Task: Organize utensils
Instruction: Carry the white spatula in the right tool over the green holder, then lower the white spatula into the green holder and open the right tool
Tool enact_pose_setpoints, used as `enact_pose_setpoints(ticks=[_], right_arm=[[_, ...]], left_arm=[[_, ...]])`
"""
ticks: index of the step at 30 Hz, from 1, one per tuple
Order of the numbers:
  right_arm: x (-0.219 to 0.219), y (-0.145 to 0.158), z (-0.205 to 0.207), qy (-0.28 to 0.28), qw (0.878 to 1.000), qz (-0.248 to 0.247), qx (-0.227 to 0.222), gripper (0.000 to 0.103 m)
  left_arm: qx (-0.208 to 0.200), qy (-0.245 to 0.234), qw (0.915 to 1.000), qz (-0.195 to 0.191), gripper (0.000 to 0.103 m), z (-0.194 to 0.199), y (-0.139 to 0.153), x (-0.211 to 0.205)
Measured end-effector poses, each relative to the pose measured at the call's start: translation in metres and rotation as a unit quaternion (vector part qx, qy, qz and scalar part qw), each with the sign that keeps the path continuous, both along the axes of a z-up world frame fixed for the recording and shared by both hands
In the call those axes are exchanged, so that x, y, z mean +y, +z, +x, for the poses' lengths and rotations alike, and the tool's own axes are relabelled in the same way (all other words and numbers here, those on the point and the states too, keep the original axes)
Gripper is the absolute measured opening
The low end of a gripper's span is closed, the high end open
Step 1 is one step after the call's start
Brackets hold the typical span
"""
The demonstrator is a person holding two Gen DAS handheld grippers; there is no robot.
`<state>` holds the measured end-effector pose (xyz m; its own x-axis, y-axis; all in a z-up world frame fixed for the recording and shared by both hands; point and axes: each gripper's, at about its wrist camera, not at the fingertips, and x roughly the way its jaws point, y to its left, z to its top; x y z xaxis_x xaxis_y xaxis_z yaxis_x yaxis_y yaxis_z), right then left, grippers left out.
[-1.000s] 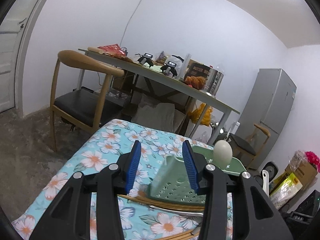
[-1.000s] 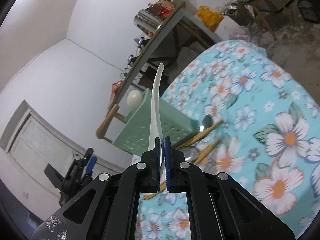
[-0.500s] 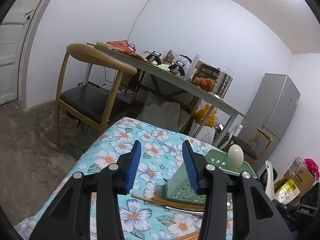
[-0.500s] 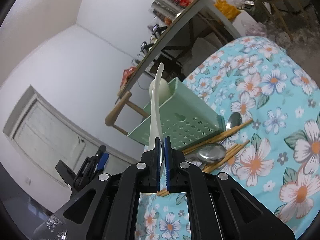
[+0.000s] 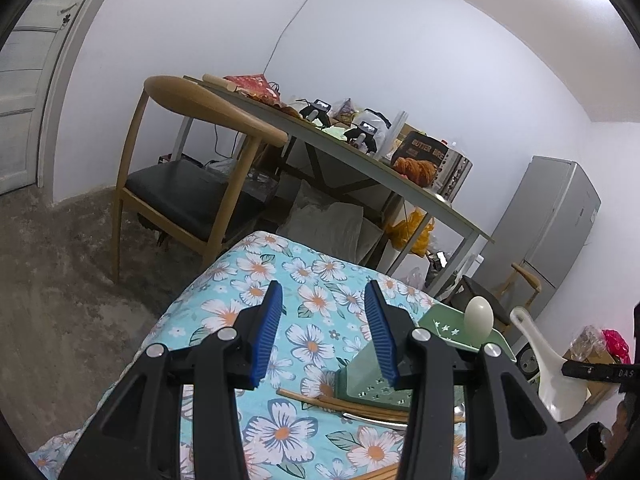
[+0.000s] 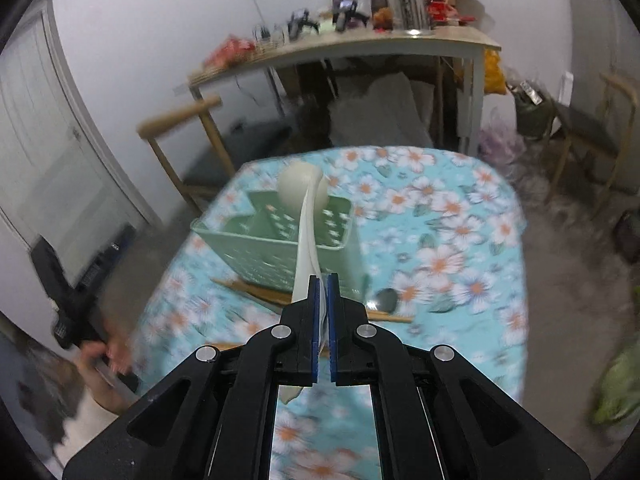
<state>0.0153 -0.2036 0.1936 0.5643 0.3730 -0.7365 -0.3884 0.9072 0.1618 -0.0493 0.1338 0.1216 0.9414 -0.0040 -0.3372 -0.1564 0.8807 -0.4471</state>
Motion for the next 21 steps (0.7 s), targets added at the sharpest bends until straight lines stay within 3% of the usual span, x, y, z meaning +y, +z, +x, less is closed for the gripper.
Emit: enact_pose_setpoints(ticks=[5, 12, 15, 18, 21], right_arm=[[0.002, 0.012, 0.003, 0.006, 0.999, -0.046, 0.005, 0.002], [0.017, 0.014, 0.013, 0.027, 0.993, -0.078, 0.089, 0.002], [0.019, 0.016, 0.023, 0.028, 0.989, -0.054, 0.134, 0.002], [0.014, 0.007, 0.042, 0.010, 0.977, 0.003, 0.215, 0.002], [0.005, -0.004, 0.055, -0.022, 0.963, 0.046, 0.263, 0.002]], left_arm=[[0.005, -0.005, 1.0000, 0.001, 0.041, 0.005, -0.002, -0.002], [0.005, -0.013, 0.9998, 0.015, 0.041, 0.008, -0.001, -0.010], [0.002, -0.013, 0.9997, 0.018, 0.041, 0.007, 0.000, -0.012], [0.001, -0.015, 0.9997, 0.019, 0.041, 0.008, 0.000, -0.012], [0.002, -0.015, 0.9996, 0.022, 0.041, 0.008, 0.000, -0.011]])
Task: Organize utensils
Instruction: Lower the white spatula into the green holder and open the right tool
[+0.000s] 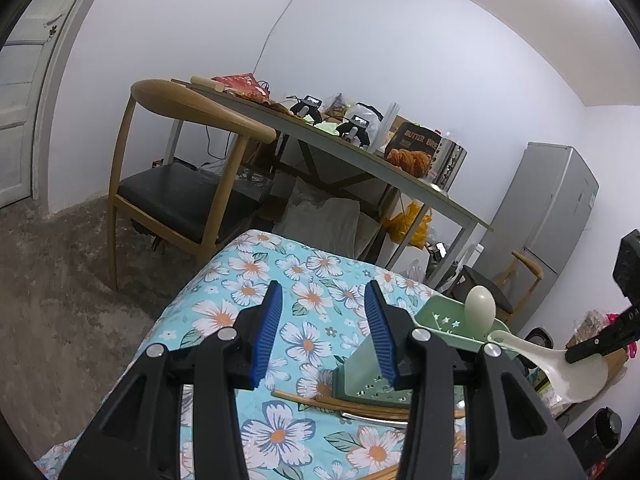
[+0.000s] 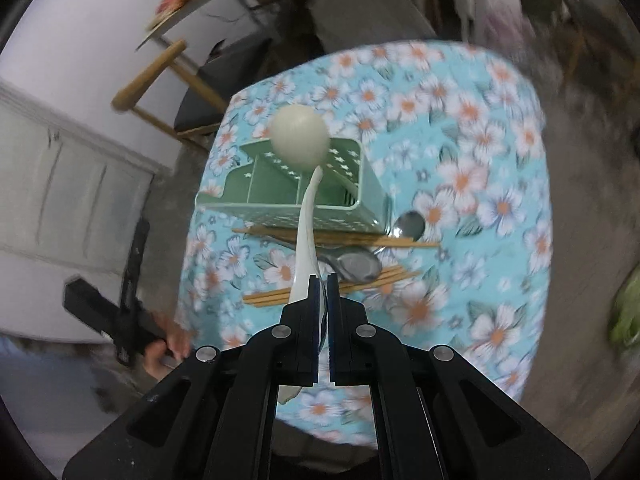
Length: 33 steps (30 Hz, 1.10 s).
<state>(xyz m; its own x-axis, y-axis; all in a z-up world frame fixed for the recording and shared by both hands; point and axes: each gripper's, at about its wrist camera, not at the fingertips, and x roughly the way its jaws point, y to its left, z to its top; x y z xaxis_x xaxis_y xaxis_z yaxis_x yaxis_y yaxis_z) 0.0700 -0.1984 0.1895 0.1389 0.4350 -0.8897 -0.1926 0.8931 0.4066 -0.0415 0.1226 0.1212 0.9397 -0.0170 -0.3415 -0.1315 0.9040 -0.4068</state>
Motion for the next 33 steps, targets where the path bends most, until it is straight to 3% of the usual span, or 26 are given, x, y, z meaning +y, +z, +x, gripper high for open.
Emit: enact_pose_setpoints(ticks=[8, 19, 26, 33], right_arm=[[-0.012, -0.008, 0.021, -0.073, 0.992, 0.081, 0.061, 0.002], [-0.019, -0.018, 0.028, -0.138, 0.968, 0.177, 0.112, 0.003], [-0.016, -0.007, 0.014, -0.126, 0.969, 0.186, 0.099, 0.003], [-0.020, -0.010, 0.008, -0.151, 0.966, 0.184, 0.105, 0.003]], left_arm=[[-0.001, -0.004, 1.0000, -0.009, 0.041, -0.001, 0.000, 0.004], [0.002, -0.011, 0.9998, -0.015, 0.041, 0.002, -0.001, 0.001], [-0.001, -0.013, 0.9994, -0.032, 0.041, 0.001, 0.000, 0.006], [0.006, -0.016, 0.9987, -0.048, 0.041, 0.000, -0.003, 0.009]])
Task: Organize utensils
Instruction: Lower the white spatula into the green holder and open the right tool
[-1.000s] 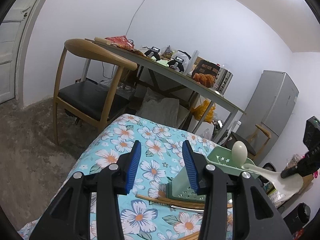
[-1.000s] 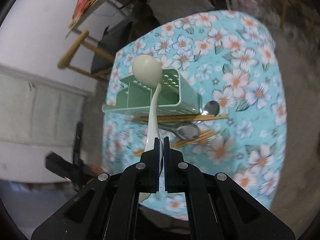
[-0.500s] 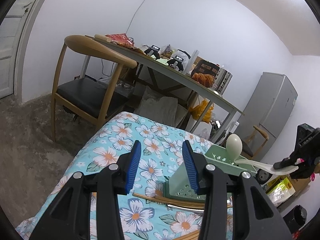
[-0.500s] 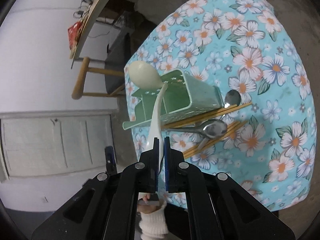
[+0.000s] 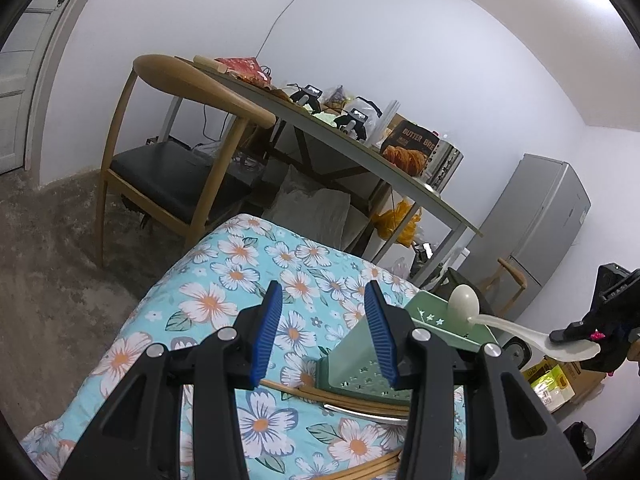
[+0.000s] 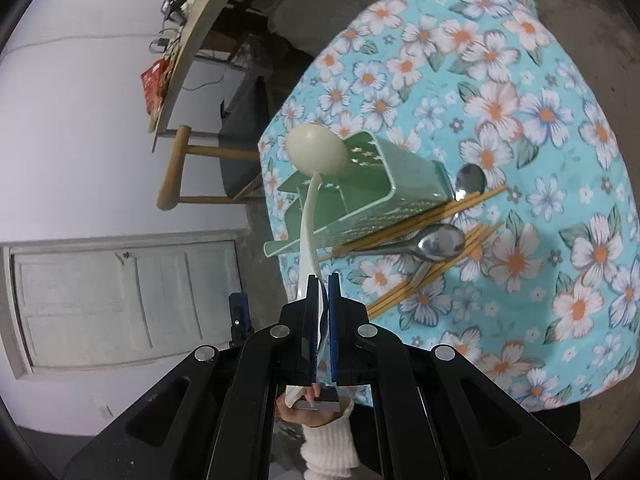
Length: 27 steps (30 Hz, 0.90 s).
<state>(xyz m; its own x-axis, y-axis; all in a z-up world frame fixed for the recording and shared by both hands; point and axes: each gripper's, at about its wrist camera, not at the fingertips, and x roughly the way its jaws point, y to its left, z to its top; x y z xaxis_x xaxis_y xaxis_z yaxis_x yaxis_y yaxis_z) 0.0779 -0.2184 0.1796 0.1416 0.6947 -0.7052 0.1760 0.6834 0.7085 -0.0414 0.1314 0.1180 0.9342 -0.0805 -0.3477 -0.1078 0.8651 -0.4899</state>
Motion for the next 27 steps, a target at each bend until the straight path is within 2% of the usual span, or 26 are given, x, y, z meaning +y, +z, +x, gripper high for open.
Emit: enact_pose_setpoints(ticks=[5, 12, 16, 21, 27], right_arm=[[-0.014, -0.004, -0.010, -0.003, 1.000, -0.007, 0.010, 0.003], [-0.030, -0.004, 0.004, -0.033, 0.999, -0.029, 0.027, 0.004], [-0.020, -0.005, 0.010, -0.024, 0.999, -0.032, 0.037, 0.005], [-0.011, -0.009, 0.015, -0.019, 0.998, -0.047, 0.047, 0.007], [-0.024, -0.011, 0.023, -0.057, 0.996, -0.043, 0.051, 0.007]], left_arm=[[-0.001, 0.006, 1.0000, -0.002, 0.041, -0.002, 0.000, 0.008], [0.005, 0.013, 0.9995, -0.028, 0.041, -0.001, -0.004, 0.015], [0.006, 0.008, 0.9998, -0.020, 0.041, -0.001, -0.004, 0.012], [-0.002, 0.003, 0.9999, 0.014, 0.041, -0.006, 0.000, 0.000], [-0.004, 0.003, 0.9999, 0.016, 0.041, -0.007, 0.001, -0.002]])
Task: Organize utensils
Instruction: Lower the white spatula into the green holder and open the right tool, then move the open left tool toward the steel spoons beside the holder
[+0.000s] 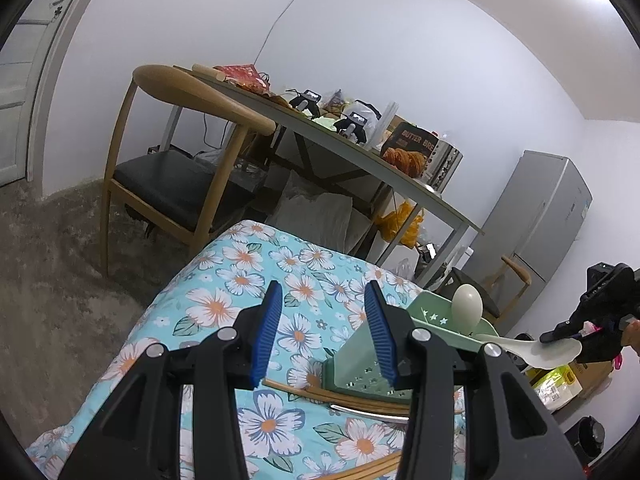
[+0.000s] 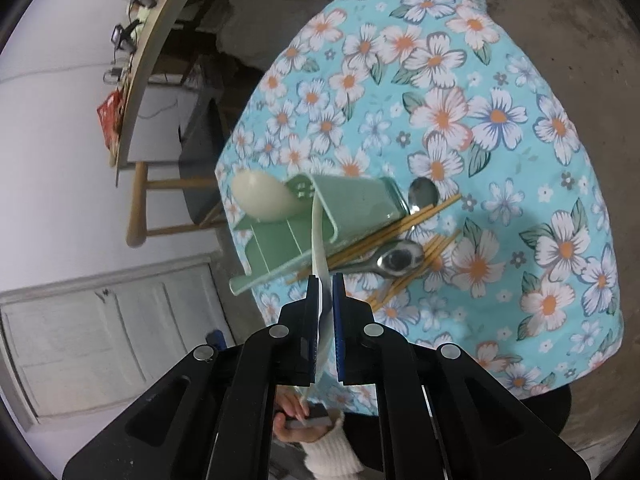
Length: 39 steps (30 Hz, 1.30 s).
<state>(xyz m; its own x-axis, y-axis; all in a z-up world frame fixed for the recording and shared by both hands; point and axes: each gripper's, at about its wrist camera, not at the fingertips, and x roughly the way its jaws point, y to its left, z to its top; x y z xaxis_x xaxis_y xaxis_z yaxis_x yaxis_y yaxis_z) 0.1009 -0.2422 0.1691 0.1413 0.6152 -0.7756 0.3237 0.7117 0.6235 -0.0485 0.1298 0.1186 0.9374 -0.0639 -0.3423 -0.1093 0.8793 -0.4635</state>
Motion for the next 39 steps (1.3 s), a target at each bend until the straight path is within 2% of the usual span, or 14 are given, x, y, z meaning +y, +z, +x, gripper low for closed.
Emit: enact_pose_setpoints(ticks=[5, 13, 20, 26, 29, 32, 34, 36, 37, 38, 39], right_arm=[[0.005, 0.000, 0.011, -0.008, 1.000, 0.025, 0.000, 0.012], [0.020, 0.002, 0.039, -0.041, 0.997, 0.061, -0.016, 0.014], [0.035, 0.010, 0.063, -0.046, 0.998, 0.020, -0.044, 0.014], [0.030, 0.013, 0.061, -0.037, 0.997, 0.006, -0.063, 0.014], [0.027, 0.019, 0.051, -0.006, 0.994, -0.022, -0.104, 0.023], [0.019, 0.028, 0.029, 0.017, 0.980, -0.070, -0.184, 0.026], [0.015, 0.031, 0.002, 0.030, 0.957, -0.126, -0.260, 0.032], [0.015, 0.027, -0.028, 0.035, 0.925, -0.174, -0.335, 0.038], [0.016, 0.020, -0.046, 0.033, 0.906, -0.197, -0.374, 0.039], [0.018, 0.009, -0.063, 0.029, 0.889, -0.215, -0.403, 0.040], [0.019, 0.000, -0.073, 0.023, 0.882, -0.225, -0.415, 0.040]], left_arm=[[0.007, -0.003, 0.9999, -0.009, 0.041, 0.003, -0.002, -0.002], [0.007, -0.007, 0.9999, 0.004, 0.041, 0.004, 0.000, -0.009], [0.005, -0.004, 1.0000, 0.002, 0.041, 0.005, 0.000, -0.006], [0.009, -0.002, 1.0000, -0.002, 0.041, 0.006, -0.002, -0.003], [0.010, -0.004, 0.9999, -0.001, 0.041, 0.006, -0.002, -0.003], [0.008, -0.009, 0.9999, 0.010, 0.041, 0.004, -0.002, -0.005], [0.006, -0.011, 0.9997, 0.022, 0.041, 0.002, -0.002, -0.006], [0.010, -0.016, 0.9995, 0.024, 0.041, 0.003, -0.004, -0.005], [0.012, -0.019, 0.9995, 0.021, 0.041, 0.003, -0.005, -0.005], [0.017, -0.022, 0.9995, 0.018, 0.041, 0.004, -0.007, -0.004], [0.023, -0.027, 0.9993, 0.016, 0.041, 0.004, -0.009, -0.004]])
